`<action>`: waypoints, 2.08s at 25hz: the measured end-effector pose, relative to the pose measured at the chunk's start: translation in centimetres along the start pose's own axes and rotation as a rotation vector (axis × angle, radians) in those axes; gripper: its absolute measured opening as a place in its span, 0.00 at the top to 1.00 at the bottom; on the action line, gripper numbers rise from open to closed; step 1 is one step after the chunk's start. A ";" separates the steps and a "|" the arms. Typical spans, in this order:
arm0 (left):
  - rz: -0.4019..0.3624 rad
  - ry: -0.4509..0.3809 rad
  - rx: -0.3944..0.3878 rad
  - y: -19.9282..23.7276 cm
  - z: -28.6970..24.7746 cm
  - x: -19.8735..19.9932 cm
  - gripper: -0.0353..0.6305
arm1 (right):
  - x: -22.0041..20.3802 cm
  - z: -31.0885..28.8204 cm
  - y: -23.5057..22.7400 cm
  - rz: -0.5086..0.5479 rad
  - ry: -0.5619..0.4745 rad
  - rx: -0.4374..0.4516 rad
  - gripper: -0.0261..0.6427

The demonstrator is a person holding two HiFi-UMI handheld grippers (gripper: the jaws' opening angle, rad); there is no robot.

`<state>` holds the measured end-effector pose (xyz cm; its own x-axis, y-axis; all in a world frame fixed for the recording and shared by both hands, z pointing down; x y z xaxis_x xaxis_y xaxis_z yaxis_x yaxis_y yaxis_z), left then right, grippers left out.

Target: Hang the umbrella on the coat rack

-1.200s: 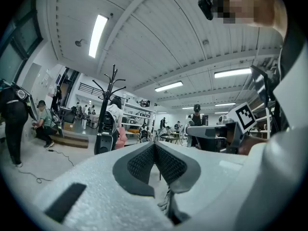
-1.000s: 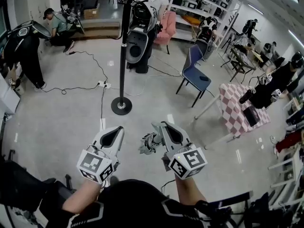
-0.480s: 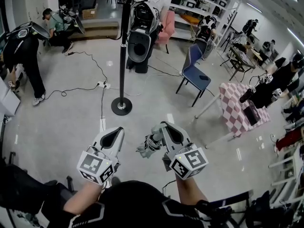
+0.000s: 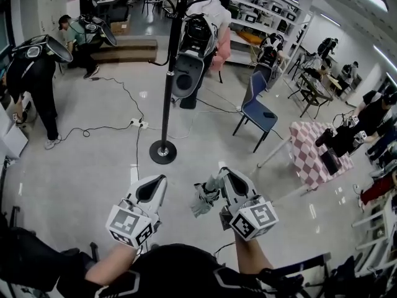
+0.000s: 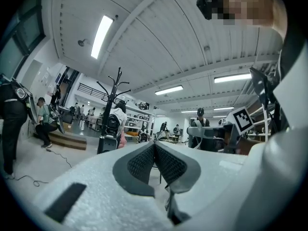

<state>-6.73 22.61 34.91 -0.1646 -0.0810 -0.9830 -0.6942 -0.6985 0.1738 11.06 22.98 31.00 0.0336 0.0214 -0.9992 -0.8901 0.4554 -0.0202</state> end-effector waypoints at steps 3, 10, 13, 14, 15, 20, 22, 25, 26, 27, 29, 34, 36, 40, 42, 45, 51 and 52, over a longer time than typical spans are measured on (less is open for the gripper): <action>0.005 0.000 -0.004 1.9 0.9 0.0 0.93 | 0.0 -1.4 0.7 0.021 -0.004 -0.013 0.95; 0.034 0.011 -0.007 5.5 1.2 -0.6 0.93 | -0.4 -5.3 1.1 0.015 0.006 -0.023 0.95; 0.029 0.017 -0.001 7.1 0.4 -0.8 0.93 | -0.4 -7.3 0.8 0.016 0.007 -0.012 0.95; 0.029 0.020 0.005 7.7 0.0 -0.9 0.93 | -0.4 -8.0 0.6 0.014 0.006 -0.008 0.95; 0.027 0.022 0.012 8.3 -0.6 -1.0 0.93 | -0.5 -8.7 0.4 0.012 0.005 -0.002 0.95; -0.002 0.002 0.026 11.0 -4.0 0.2 0.93 | -0.3 -12.7 -1.2 0.006 -0.008 0.045 0.95; -0.001 0.000 0.038 12.0 -5.5 0.7 0.93 | -0.2 -14.4 -2.0 0.007 -0.011 0.060 0.95; 0.008 0.004 0.064 13.7 -7.9 0.8 0.93 | -0.4 -16.9 -3.7 -0.003 -0.005 0.075 0.95; 0.008 0.005 0.072 14.3 -8.8 0.8 0.93 | -0.5 -17.7 -4.3 -0.008 -0.001 0.079 0.95; 0.006 0.007 0.079 14.8 -9.6 0.9 0.93 | -0.6 -18.5 -5.0 -0.010 0.004 0.086 0.95; 0.005 0.015 0.093 15.7 -11.3 0.9 0.93 | -0.8 -19.9 -6.2 -0.010 0.008 0.101 0.95; 0.001 0.034 0.124 17.4 -15.5 0.7 0.93 | -1.1 -23.0 -9.7 -0.021 0.013 0.128 0.95; -0.005 0.038 0.134 17.8 -17.2 0.6 0.93 | -1.4 -24.1 -11.1 -0.019 0.017 0.143 0.95; -0.017 0.042 0.153 18.5 -20.8 0.6 0.93 | -1.6 -26.7 -13.8 -0.009 0.019 0.170 0.95; -0.023 0.044 0.165 18.9 -22.5 0.7 0.93 | -1.6 -27.8 -15.0 -0.005 0.023 0.180 0.95; -0.036 0.047 0.184 19.1 -24.6 0.7 0.93 | -1.9 -28.7 -16.8 -0.014 0.025 0.191 0.95; -0.046 0.069 0.221 19.8 -28.0 -0.3 0.93 | -2.8 -30.7 -19.2 -0.036 0.019 0.224 0.95; -0.044 0.075 0.228 20.1 -28.5 -0.4 0.93 | -2.9 -31.2 -19.5 -0.040 0.020 0.226 0.95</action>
<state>-0.64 -11.64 37.15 -0.0844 -0.1121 -0.9901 -0.8409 -0.5250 0.1311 14.13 -13.77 33.21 0.0564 -0.0173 -0.9983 -0.7637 0.6433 -0.0543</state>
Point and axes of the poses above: the fingertips, and each gripper's own axes: z backward along the fingers, y to its left, x out of its top, the point moved 2 cm from there along z, backward along the fingers, and after that the axes turned 2 degrees about z, right-handed, at the moved point
